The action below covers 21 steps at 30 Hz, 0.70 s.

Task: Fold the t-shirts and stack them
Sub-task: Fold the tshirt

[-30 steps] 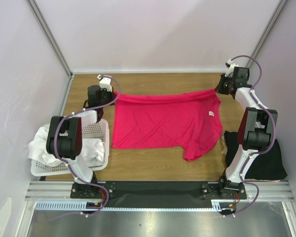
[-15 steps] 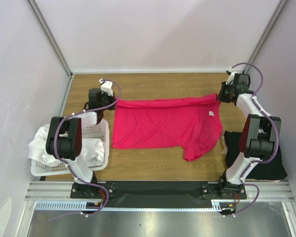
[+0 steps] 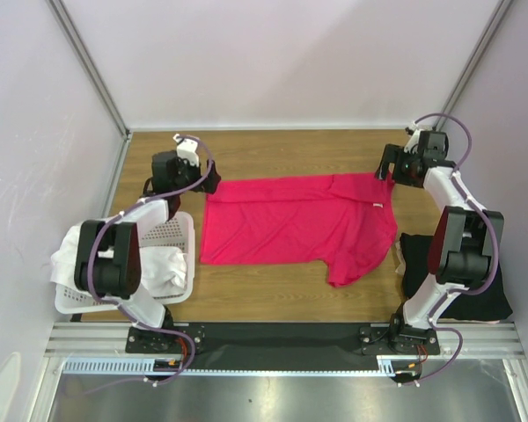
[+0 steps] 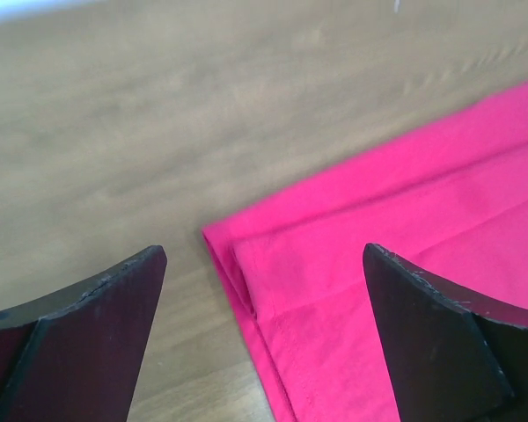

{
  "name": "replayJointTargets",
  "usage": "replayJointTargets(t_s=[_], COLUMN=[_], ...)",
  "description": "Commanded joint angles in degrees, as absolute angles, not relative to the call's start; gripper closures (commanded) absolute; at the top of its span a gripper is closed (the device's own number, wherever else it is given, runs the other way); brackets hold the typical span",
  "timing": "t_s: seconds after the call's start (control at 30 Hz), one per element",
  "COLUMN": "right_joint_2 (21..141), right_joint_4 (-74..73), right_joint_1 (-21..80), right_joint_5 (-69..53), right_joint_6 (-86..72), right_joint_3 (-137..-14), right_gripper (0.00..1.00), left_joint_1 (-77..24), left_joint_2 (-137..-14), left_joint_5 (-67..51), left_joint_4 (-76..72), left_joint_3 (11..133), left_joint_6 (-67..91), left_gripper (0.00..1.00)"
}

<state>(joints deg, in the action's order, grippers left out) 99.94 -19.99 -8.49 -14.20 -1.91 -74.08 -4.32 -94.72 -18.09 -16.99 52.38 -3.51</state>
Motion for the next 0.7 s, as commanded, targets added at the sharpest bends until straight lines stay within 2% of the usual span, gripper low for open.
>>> replayJointTargets(t_s=[0.0,0.13,0.3,0.4,0.53,0.6,0.67], right_joint_2=[96.1,97.1,102.1,104.4,106.6,107.0,107.6], right_joint_4=[-20.9,-18.5,-17.6,-17.8,-20.6,-21.2,-21.5], right_joint_1=[-8.5,-7.6,-3.6,-0.9,-0.2,-0.2,-0.2], right_joint_5=[-16.7,-15.1,-12.3,-8.6,-3.5,-3.9,-3.7], right_joint_6=[-3.8,-8.7,-15.6,-17.0,-20.0,-21.0,-21.4], right_joint_3=[-78.9,-81.1,-84.8,-86.2,-88.2,-88.5,-88.6], right_gripper=[0.10,0.08,0.07,0.07,0.07,0.08,0.08], left_joint_1=[-4.6,-7.6,-14.2,-18.2,-20.0,-20.0,-20.0], left_joint_2=[-89.7,-91.5,-99.7,-103.9,-106.2,-106.7,-107.0], left_joint_5=[-17.1,-7.8,4.1,10.8,14.1,15.5,16.5], left_joint_4=[-19.0,-17.9,4.8,14.7,22.6,24.7,25.7], left_joint_3=[56.9,63.1,81.7,87.0,86.3,84.9,83.6], left_joint_6=[-1.9,4.4,12.9,16.5,26.0,29.6,31.2], left_gripper=[0.00,0.06,0.17,0.22,0.28,0.34,0.36])
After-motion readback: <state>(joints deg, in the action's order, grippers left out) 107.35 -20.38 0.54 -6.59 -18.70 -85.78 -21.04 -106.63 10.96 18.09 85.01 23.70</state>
